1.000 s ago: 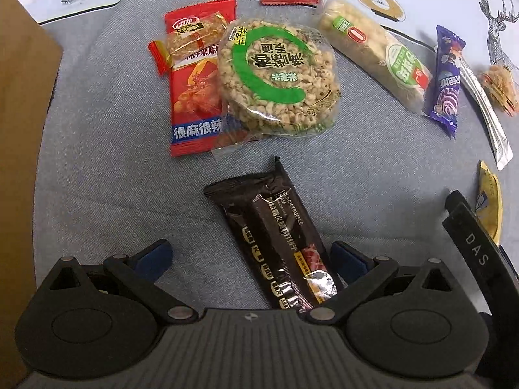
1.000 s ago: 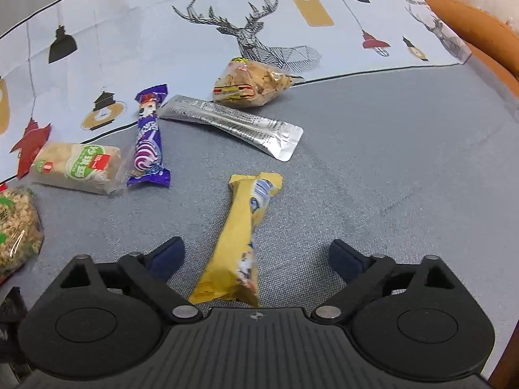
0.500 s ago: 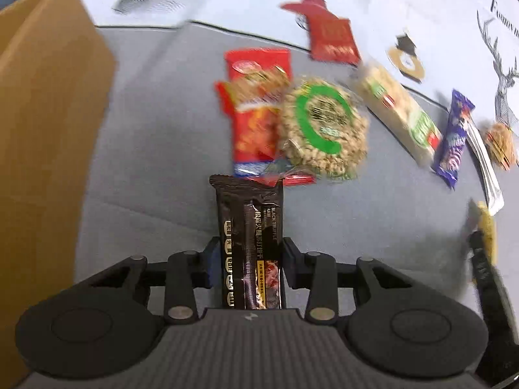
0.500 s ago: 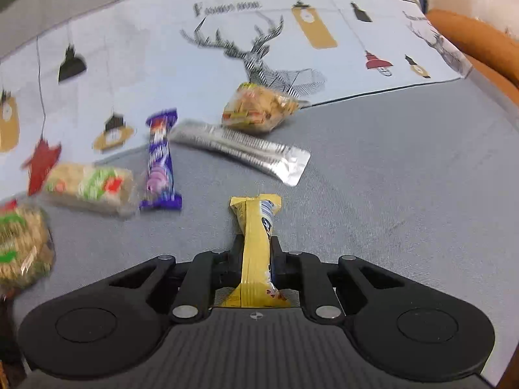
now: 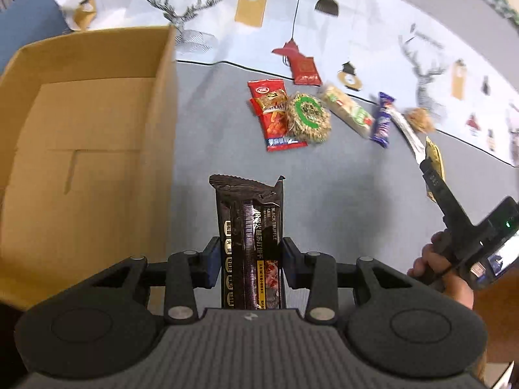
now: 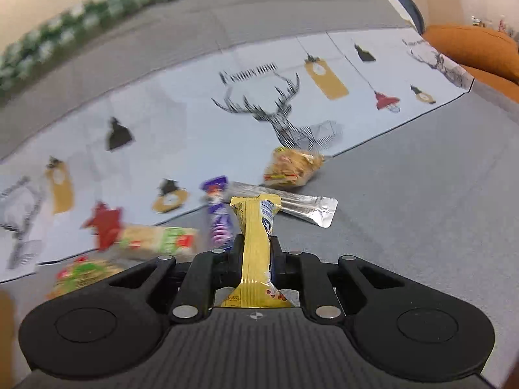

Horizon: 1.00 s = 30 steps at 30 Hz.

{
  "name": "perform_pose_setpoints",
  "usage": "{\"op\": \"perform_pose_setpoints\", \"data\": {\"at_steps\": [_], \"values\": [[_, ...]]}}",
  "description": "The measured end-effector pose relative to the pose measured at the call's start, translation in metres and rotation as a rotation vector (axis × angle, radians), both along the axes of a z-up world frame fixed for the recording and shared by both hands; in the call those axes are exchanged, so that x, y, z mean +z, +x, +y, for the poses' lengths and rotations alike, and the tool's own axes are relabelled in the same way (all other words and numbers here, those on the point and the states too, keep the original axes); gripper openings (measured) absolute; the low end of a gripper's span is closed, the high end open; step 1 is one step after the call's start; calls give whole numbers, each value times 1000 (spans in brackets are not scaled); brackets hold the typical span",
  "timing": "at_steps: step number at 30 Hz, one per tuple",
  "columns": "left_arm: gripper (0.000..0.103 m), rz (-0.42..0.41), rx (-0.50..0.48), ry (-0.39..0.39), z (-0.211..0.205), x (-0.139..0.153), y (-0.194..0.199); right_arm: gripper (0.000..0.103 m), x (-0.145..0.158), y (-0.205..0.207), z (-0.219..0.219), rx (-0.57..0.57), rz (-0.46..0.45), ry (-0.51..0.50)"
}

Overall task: Organize snacks
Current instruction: 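Carry both bars over the cardboard box with the left and right tools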

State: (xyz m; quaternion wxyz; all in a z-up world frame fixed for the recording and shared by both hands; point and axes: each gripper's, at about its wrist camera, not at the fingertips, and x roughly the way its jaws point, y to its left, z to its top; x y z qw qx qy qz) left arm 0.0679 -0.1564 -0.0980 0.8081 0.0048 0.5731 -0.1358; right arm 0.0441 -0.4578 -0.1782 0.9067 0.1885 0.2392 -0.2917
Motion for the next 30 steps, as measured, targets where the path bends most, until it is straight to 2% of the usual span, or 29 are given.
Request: {"op": "perform_pose_setpoints", "data": {"at_steps": [4, 6, 9, 13, 16, 22, 26, 30], "values": [[43, -66, 2, -5, 44, 24, -38, 14, 47, -62, 43, 50, -63, -21], [43, -63, 18, -34, 69, 32, -55, 14, 65, -100, 72, 101, -88, -13], [43, -82, 37, -76, 107, 41, -80, 14, 89, -147, 123, 210, -91, -44], [43, -177, 46, -67, 153, 50, -120, 14, 109, -191, 188, 348, -83, -66], [43, -235, 57, -54, 182, 50, -148, 14, 122, -210, 235, 462, -85, -58], [43, -299, 122, -112, 227, 58, -179, 14, 143, -226, 315, 677, -73, -184], [43, -324, 136, -143, 240, 63, -186, 14, 156, -232, 338, 731, -78, -247], [43, -327, 118, -163, 242, 64, -187, 14, 162, -236, 341, 727, -76, -276]]}}
